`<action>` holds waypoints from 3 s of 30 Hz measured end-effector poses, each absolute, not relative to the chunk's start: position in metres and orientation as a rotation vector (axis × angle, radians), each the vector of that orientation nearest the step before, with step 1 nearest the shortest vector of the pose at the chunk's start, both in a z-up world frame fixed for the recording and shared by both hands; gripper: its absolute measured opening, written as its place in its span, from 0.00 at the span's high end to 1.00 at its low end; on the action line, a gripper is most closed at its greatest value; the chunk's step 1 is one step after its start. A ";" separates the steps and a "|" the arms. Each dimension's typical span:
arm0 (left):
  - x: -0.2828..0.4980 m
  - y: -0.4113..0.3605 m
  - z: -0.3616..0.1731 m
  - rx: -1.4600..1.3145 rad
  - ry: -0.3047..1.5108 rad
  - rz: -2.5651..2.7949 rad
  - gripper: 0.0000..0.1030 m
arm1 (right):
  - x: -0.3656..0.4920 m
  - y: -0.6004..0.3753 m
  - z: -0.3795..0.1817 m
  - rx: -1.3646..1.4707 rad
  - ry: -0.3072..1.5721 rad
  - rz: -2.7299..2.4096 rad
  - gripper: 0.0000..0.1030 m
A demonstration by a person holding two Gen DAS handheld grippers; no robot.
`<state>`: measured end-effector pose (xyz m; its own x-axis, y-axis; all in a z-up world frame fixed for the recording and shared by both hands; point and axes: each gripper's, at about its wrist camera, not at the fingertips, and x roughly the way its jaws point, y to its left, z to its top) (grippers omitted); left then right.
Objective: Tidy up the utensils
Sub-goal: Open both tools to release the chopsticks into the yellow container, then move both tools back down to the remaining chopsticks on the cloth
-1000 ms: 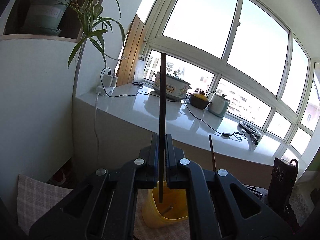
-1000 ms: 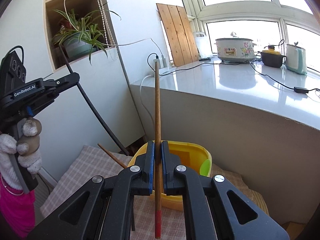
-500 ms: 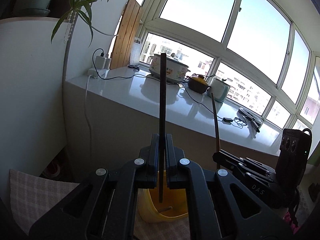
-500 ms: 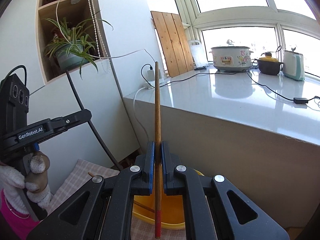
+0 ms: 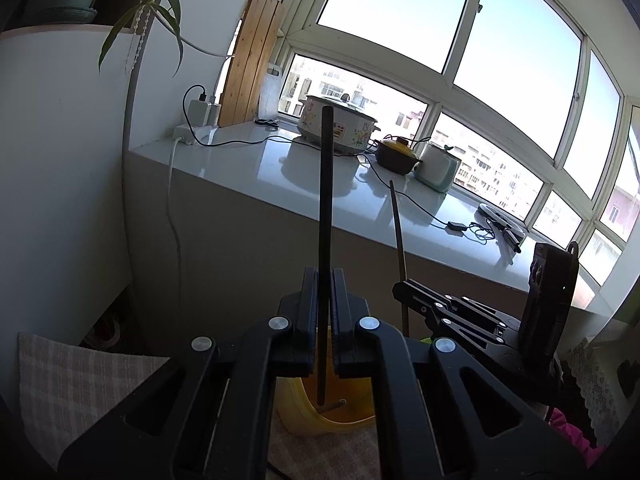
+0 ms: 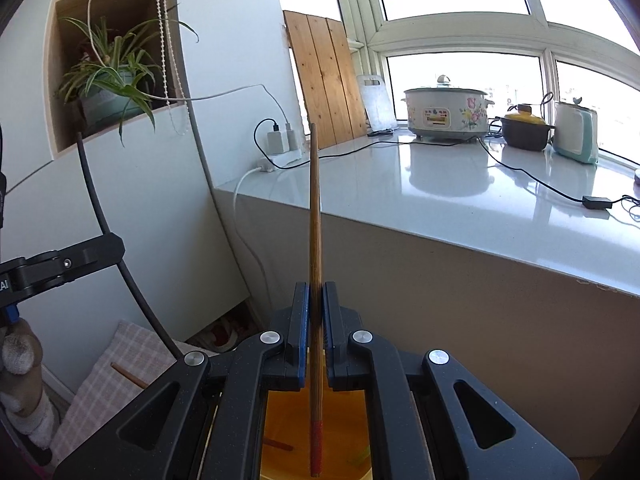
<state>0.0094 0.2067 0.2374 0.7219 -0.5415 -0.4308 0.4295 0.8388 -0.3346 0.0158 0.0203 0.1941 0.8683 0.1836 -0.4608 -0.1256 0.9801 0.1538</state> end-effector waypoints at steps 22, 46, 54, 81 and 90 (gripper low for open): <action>-0.024 0.226 0.230 -0.157 0.525 -0.479 0.73 | -0.016 0.015 0.189 0.151 0.531 0.198 0.88; -0.049 0.304 0.085 -0.133 0.981 -0.184 0.22 | -0.086 0.072 0.175 0.010 0.562 0.355 0.54; -0.088 0.332 0.062 -0.152 0.956 -0.149 0.22 | -0.103 0.087 0.151 -0.017 0.625 0.406 0.52; -0.044 0.303 0.023 -0.271 1.093 -0.220 0.80 | -0.068 0.133 0.046 -0.143 0.958 0.467 0.53; -0.018 0.288 0.012 -0.241 1.126 -0.198 0.80 | -0.058 0.131 0.043 -0.139 0.983 0.460 0.55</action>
